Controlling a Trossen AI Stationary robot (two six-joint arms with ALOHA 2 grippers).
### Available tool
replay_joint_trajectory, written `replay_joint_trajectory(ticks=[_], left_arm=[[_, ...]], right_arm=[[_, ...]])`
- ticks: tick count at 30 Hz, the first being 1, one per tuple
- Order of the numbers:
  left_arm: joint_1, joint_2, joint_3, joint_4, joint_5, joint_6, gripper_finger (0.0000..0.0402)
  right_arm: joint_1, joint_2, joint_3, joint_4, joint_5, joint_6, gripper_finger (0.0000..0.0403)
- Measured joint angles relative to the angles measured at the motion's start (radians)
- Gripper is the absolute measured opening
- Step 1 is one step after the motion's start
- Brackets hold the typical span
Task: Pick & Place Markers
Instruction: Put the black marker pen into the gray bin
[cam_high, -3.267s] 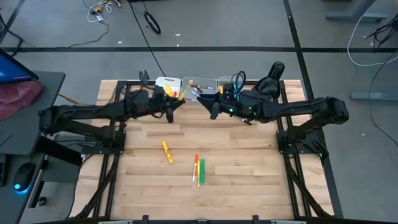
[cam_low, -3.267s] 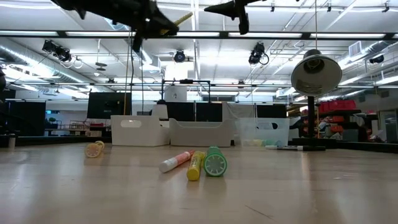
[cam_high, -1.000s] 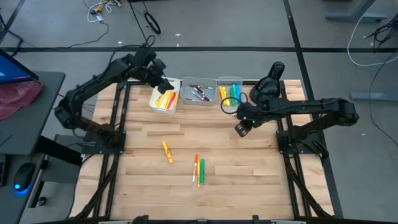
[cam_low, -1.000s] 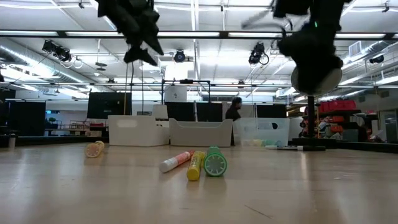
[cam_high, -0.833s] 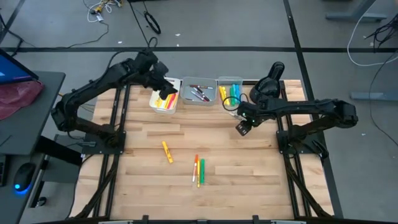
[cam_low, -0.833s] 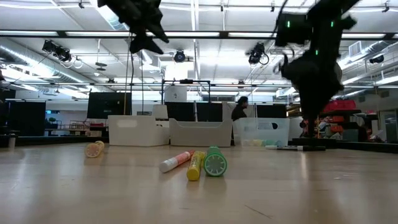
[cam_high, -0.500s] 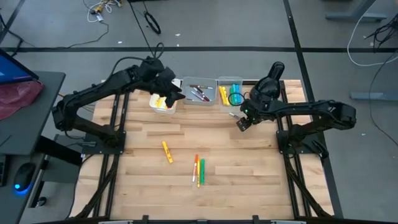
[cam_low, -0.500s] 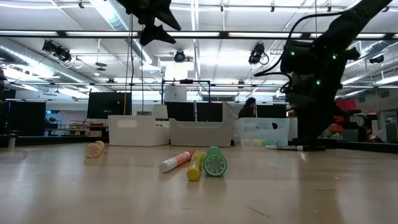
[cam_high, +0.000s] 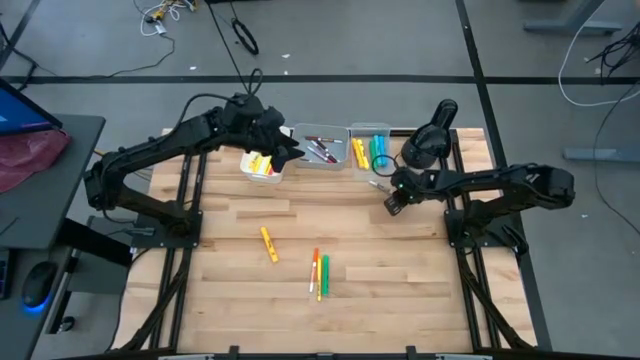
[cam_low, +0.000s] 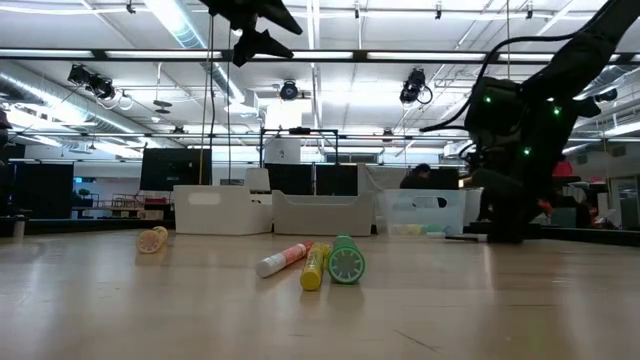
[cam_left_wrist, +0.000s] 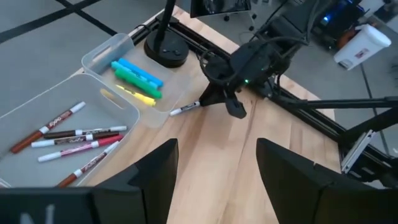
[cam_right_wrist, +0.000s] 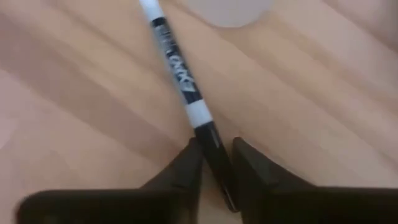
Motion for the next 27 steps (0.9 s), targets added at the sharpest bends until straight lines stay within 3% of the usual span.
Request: replay_joint_trajectory(ticks=[4,12,17,21,27], left_arm=[[0.000,-0.021,-0.001,-0.006,0.001,-0.014,0.0222],[0.005,-0.147,-0.001,-0.102,-0.053,0.050,0.0222],[0.019,-0.222,-0.001,-0.198,-0.118,0.097,0.0222],[0.020,-0.251,-0.001,-0.255,-0.163,0.112,0.0222],[0.018,-0.256,-0.001,-0.296,-0.173,0.124,0.0222]], right_arm=[[0.085,0.002,0.003,0.012,-0.021,0.038,0.0015],[0.306,0.015,0.070,0.026,-0.028,0.300,0.0014],[0.400,0.014,0.156,0.117,-0.045,0.370,0.0014],[0.424,0.013,0.267,0.133,-0.031,0.361,0.0014],[0.372,0.028,0.497,0.011,-0.001,0.310,0.0014]])
